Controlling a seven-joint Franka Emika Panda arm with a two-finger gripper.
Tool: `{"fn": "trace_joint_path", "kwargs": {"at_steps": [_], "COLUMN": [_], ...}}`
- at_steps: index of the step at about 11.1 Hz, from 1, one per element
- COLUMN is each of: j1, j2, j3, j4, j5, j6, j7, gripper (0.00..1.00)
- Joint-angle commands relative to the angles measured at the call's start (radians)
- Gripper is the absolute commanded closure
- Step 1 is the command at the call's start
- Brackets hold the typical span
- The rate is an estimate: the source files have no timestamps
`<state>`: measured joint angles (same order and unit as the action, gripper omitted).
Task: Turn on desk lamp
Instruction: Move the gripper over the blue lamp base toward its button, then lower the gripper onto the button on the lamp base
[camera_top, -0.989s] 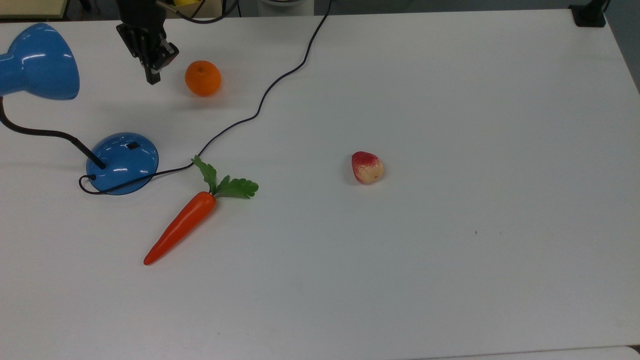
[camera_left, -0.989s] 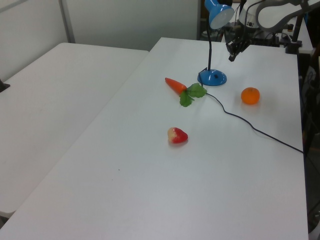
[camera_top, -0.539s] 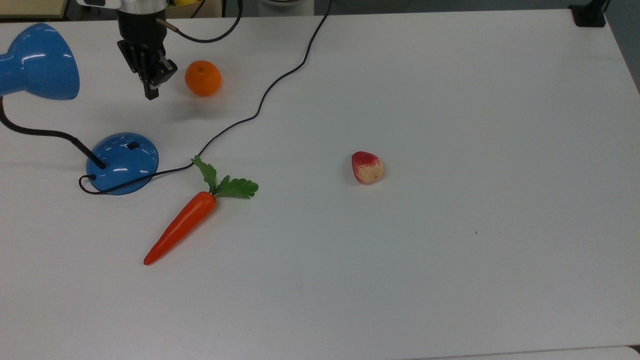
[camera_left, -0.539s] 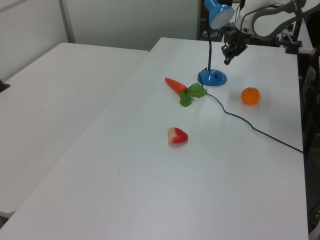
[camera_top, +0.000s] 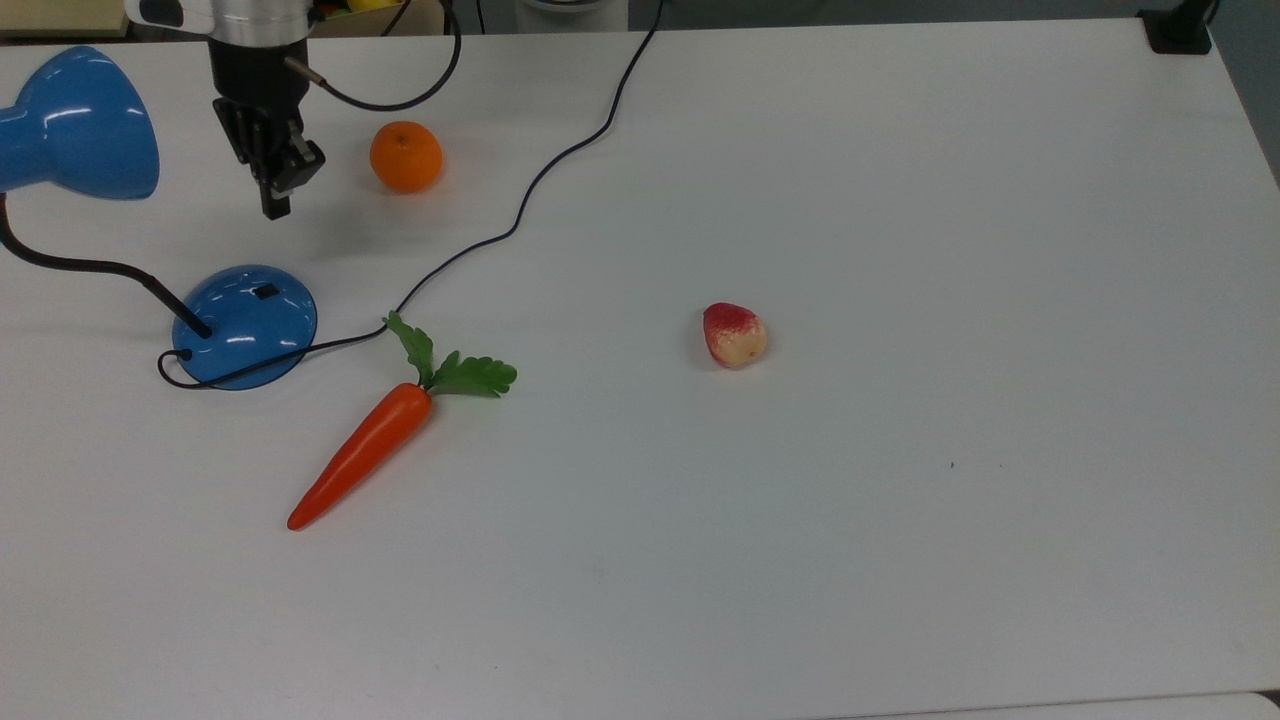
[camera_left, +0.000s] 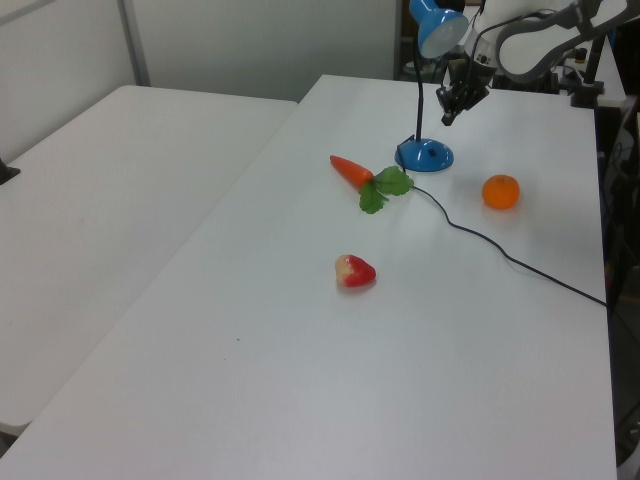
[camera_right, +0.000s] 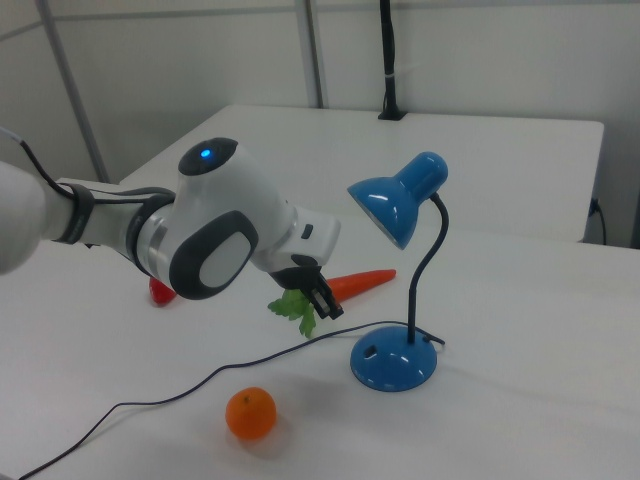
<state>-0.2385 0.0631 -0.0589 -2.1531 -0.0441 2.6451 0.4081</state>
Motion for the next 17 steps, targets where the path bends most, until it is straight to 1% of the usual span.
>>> {"fn": "trace_joint_path", "kwargs": {"at_steps": [1, 4, 7, 9, 13, 17], "j1": [-0.004, -0.004, -0.002, -0.001, -0.002, -0.004], "j2": [0.070, 0.110, 0.116, 0.136, 0.204, 0.230], "j3": [-0.004, -0.010, -0.010, -0.010, -0.013, -0.013], "j4": [0.009, 0.010, 0.010, 0.025, 0.096, 0.107], "j5": [-0.049, -0.083, -0.085, -0.088, -0.092, -0.092], "j6": [0.097, 0.162, 0.167, 0.167, 0.167, 0.168], "j7": [0.079, 0.127, 0.135, 0.139, 0.159, 0.159], "gripper": [1.00, 1.00, 1.00, 1.00, 1.00, 1.00]}}
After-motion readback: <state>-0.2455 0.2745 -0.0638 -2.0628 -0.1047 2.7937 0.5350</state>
